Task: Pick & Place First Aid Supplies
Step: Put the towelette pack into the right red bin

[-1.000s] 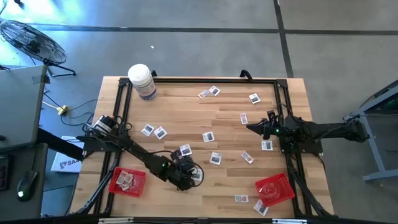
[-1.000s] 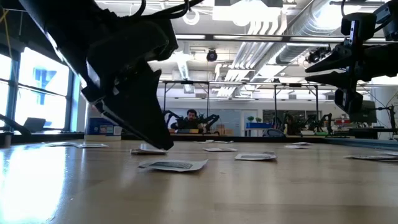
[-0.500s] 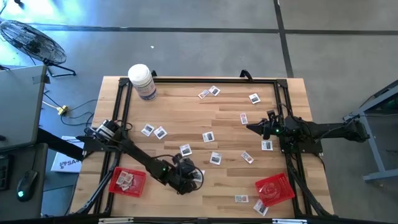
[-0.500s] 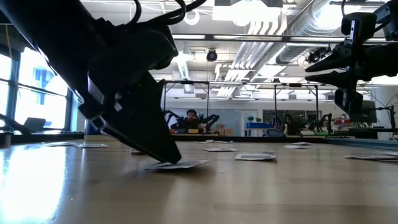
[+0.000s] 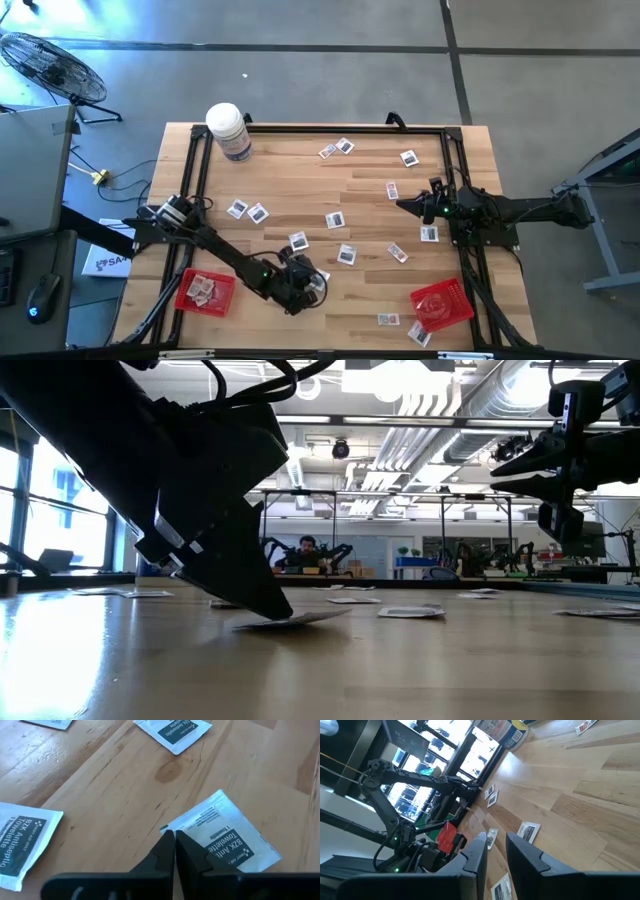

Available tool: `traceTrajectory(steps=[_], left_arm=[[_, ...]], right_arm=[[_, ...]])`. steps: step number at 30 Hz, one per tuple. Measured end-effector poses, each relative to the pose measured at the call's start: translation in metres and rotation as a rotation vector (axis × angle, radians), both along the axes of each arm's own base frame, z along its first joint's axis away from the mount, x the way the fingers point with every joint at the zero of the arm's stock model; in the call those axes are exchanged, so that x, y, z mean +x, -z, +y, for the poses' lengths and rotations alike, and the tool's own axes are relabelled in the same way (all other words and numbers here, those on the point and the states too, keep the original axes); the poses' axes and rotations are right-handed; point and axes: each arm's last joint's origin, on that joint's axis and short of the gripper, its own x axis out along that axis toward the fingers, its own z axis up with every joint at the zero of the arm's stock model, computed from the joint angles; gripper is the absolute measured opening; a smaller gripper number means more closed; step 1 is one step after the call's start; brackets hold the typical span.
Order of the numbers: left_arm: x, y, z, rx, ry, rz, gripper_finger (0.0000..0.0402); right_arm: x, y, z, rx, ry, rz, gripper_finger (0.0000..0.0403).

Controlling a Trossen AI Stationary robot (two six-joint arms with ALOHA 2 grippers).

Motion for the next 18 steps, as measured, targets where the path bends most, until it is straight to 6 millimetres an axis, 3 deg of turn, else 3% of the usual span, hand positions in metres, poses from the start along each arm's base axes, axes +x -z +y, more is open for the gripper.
traceTrajectory(steps=[6, 15, 18], left_arm=[[-0.003, -0.003, 0.003, 0.029, -0.004, 0.021, 0.0003], [-0.011, -0.041, 0.009, 0.1, 0.036, 0.0, 0.0001], [-0.014, -0.044, 0.011, 0.127, 0.057, 0.03, 0.0001]], right_arm=[[0.0, 0.0, 0.0, 0.0, 0.0, 0.0, 0.0064], [0.0, 0.0, 0.0, 0.0, 0.0, -0.001, 0.0064], [0.0, 0.0, 0.0, 0.0, 0.0, 0.001, 0.0064]])
